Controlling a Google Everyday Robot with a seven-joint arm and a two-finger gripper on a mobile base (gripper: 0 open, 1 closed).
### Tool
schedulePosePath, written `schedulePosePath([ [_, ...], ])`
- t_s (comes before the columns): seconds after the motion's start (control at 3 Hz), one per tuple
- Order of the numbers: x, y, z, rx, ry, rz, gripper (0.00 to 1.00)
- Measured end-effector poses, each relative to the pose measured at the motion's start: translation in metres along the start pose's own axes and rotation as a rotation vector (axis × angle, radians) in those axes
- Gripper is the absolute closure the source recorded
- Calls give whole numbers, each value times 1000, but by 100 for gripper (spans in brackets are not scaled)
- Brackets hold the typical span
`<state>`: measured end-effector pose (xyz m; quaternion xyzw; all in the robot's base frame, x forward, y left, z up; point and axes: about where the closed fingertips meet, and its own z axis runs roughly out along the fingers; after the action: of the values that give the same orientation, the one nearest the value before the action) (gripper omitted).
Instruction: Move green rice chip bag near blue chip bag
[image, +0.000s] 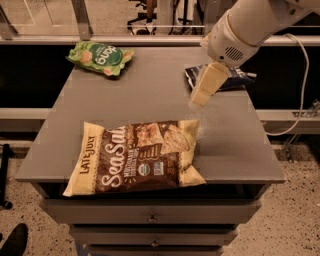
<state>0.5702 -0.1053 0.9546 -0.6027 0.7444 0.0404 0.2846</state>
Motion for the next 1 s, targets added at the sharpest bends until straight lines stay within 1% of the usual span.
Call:
schedulePosePath([
  [0.33, -12, -4, 11, -2, -29, -16, 0],
  [0.67, -50, -31, 56, -3, -112, -29, 0],
  [1.0, -79, -54, 87, 1, -164, -26, 0],
])
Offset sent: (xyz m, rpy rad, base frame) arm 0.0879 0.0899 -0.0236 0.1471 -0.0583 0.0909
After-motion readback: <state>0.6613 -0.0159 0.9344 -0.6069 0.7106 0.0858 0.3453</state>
